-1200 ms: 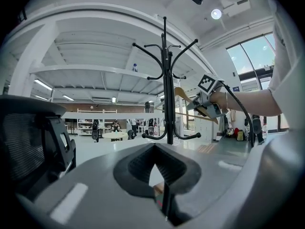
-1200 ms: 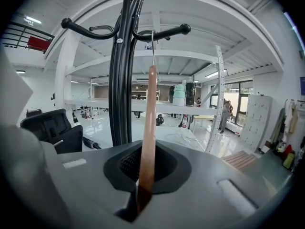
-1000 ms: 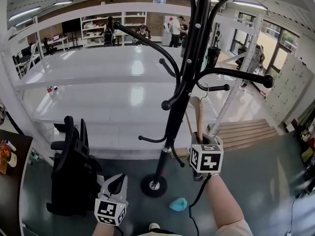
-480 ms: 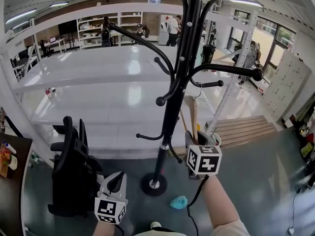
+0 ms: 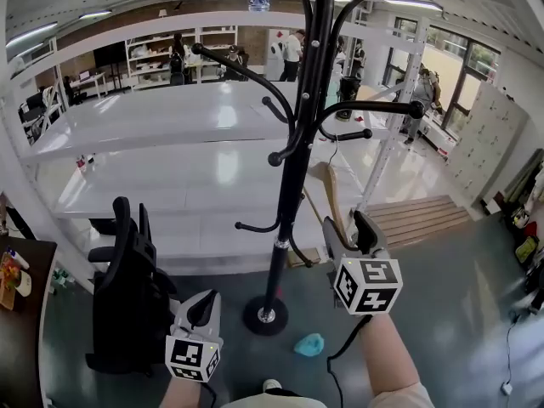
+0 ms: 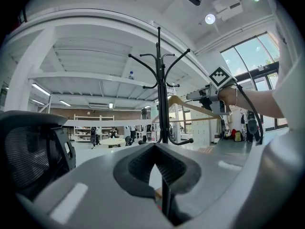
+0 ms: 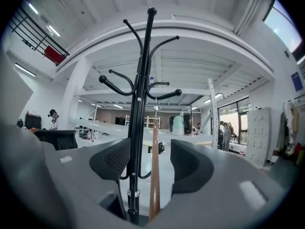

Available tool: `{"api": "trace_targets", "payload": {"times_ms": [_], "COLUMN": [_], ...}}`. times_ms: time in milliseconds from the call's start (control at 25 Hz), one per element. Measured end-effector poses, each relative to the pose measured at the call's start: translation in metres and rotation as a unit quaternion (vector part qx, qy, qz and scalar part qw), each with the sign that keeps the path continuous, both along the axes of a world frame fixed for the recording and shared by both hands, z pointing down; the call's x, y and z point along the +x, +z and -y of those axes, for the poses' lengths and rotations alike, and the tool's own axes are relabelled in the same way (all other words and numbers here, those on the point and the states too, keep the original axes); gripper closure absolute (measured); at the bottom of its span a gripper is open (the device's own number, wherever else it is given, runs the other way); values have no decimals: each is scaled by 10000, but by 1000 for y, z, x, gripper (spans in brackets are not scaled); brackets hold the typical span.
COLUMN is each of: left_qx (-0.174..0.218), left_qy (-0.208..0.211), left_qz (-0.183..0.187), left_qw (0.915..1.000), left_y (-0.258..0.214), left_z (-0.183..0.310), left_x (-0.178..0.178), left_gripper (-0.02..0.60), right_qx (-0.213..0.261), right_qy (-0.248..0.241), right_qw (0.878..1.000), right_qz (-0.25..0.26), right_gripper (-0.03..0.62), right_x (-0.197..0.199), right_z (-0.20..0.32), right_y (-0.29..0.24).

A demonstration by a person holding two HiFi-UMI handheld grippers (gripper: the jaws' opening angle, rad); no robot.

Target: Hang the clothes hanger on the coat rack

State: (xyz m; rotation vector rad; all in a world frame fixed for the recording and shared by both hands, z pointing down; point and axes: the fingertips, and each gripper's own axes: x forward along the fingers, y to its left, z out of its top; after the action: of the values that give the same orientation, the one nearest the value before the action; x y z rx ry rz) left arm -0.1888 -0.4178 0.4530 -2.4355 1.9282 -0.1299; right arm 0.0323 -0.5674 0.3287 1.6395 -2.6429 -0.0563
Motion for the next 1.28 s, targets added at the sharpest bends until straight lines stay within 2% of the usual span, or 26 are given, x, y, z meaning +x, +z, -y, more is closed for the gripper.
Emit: {"api": "trace_targets", "payload": {"times_ms": [120,240,320,400,480,640,1000,1280], "left_qx": [26,78,111,133,150,180,186,71], "left_qy": [141,276,353,422,490,571,848,1044], "left_qz": [-5,-14,-14,-5,16,30,-42,-87], "left_qw": [9999,9996,9993,9990,9987,9982,9962,9945], "left_y": [-2,-5,-8,-10,-14,-19,-21,-10], "left_z": [-12,-27,-37,-47,-59,-81,-128,-155], "left_x": [6,12,13,13,12,8,5,6], "left_gripper": [581,581,581,581,581,581,581,581], "right_qx": [111,239,345,471,558,470,-148,-438], "right_qy": [83,210,341,508,633,681,482,540], "right_qw": [9999,9994,9986,9970,9955,9958,9985,9976], "right_qz": [49,121,206,336,427,392,217,-9], "right_gripper": [323,381,440,528,566,568,567,568], "right_x": [8,18,25,32,36,34,-1,-4], "right_z": [-28,-59,-79,-99,-119,-151,-225,-281], "right_y": [-10,-17,-18,-17,-12,12,91,131]}}
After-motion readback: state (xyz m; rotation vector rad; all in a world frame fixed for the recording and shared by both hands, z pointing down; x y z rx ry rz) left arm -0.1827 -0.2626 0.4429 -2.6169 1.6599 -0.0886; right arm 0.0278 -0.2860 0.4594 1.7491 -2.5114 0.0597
